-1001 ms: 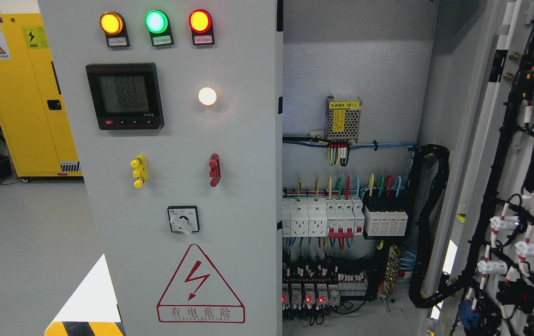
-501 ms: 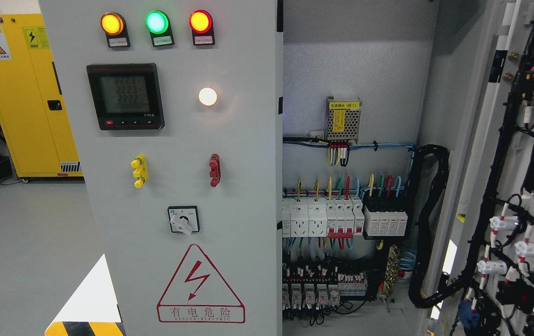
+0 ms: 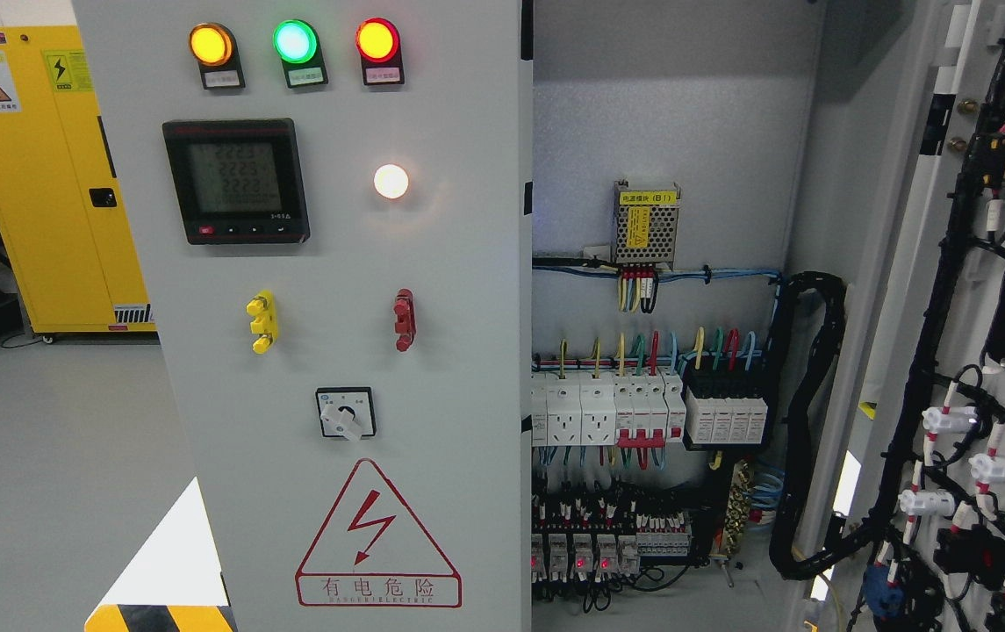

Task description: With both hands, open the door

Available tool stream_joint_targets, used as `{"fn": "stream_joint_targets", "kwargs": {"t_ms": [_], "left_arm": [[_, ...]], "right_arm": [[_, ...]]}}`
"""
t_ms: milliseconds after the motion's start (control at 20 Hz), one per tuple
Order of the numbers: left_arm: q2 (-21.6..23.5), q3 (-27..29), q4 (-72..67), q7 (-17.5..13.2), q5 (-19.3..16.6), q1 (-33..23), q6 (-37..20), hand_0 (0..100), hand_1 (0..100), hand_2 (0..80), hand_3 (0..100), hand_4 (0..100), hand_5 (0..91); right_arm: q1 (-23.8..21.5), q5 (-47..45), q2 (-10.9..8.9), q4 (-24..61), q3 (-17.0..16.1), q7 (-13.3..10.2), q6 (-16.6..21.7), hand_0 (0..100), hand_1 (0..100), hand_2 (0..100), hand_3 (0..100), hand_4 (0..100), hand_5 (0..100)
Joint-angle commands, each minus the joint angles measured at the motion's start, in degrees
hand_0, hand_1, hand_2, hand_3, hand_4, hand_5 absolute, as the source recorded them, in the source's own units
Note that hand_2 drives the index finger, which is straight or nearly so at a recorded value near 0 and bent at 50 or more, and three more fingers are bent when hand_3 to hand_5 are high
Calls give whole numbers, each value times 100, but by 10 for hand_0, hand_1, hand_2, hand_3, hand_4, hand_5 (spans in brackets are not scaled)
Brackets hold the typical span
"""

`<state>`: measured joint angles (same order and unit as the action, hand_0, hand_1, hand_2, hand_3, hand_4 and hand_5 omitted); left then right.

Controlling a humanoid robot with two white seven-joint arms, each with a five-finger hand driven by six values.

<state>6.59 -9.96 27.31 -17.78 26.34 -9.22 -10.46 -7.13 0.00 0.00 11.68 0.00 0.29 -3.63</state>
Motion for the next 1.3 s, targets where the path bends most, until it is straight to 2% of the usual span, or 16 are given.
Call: {"fn": "stream_joint_targets", "kwargs": {"t_ms": [0,100,300,400,751,901,1251], "left_arm": [[-299,566,-2529,274,-32,254,878,232,231,0,0,0,0],[-308,444,-2529,458,-119,254,941,253,218,0,0,0,0],[-308,144,-2529,740,-690,254,932,282,191,0,0,0,0],[-334,144,-2529,767,-814,254,932,289,185,0,0,0,0],[-457,135,-2529,784,-841,245,914,301,179,0,0,0,0],[-501,144,-2529,784,-911,245,897,305,176,0,0,0,0],[-475,179,-2538,837,-893,228,633,309,175,0,0,0,0]], "right_arm": [[1,114,149,1,53,-2,-6,216,106,0,0,0,0],[1,114,149,1,53,-2,2,215,106,0,0,0,0],[1,114,149,1,53,-2,-6,215,107,0,0,0,0],[1,114,149,18,53,-2,-6,215,107,0,0,0,0],[1,123,158,9,61,-2,2,215,107,0,0,0,0],[-7,114,246,1,53,-2,2,215,107,0,0,0,0],[1,79,220,44,35,-2,2,215,107,0,0,0,0]]}}
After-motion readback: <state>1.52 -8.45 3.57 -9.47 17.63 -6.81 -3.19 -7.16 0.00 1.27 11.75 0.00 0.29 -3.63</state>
